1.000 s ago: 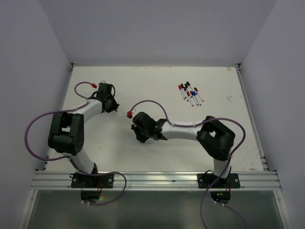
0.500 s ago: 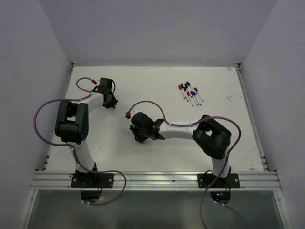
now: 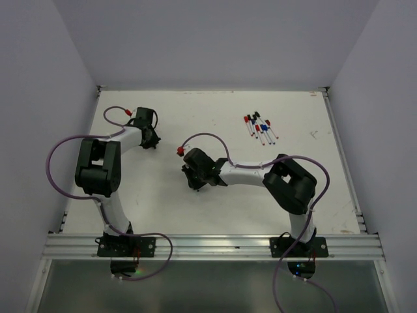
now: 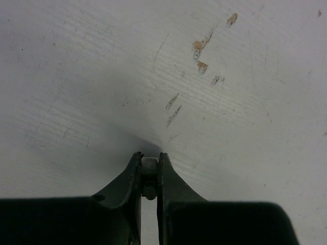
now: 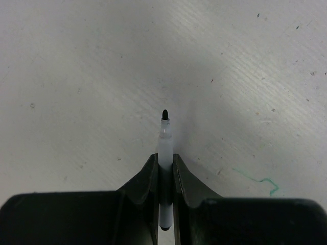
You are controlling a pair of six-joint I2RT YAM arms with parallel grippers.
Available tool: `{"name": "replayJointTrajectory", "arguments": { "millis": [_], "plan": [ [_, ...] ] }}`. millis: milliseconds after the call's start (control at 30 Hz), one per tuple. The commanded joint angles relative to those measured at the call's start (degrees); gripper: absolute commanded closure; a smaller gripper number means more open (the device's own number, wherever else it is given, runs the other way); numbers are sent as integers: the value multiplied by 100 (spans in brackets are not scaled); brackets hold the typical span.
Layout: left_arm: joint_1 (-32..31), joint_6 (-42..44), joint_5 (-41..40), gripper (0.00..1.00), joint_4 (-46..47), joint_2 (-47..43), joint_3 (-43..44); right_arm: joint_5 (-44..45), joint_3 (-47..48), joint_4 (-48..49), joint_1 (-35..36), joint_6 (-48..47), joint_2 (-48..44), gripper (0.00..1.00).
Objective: Open the pen caps
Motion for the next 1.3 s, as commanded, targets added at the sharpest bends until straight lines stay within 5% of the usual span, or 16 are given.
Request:
{"name": "replayJointTrajectory", "arguments": {
  "millis": [0,267,833,1267],
  "plan": [
    [50,106,-128,98,-1,201,-106,40,-32,43,31,-45,82,87],
    [50,80,-128,81,105,228,-282,84,-111,43,40,-80,56,78],
    [50,71,-128,62,237,131,-466,31,-155,86,40,-72,30,73],
    [15,62,329,47,386,-1037,-809,172,-102,-177,40,-195,-418,51]
  ]
}}
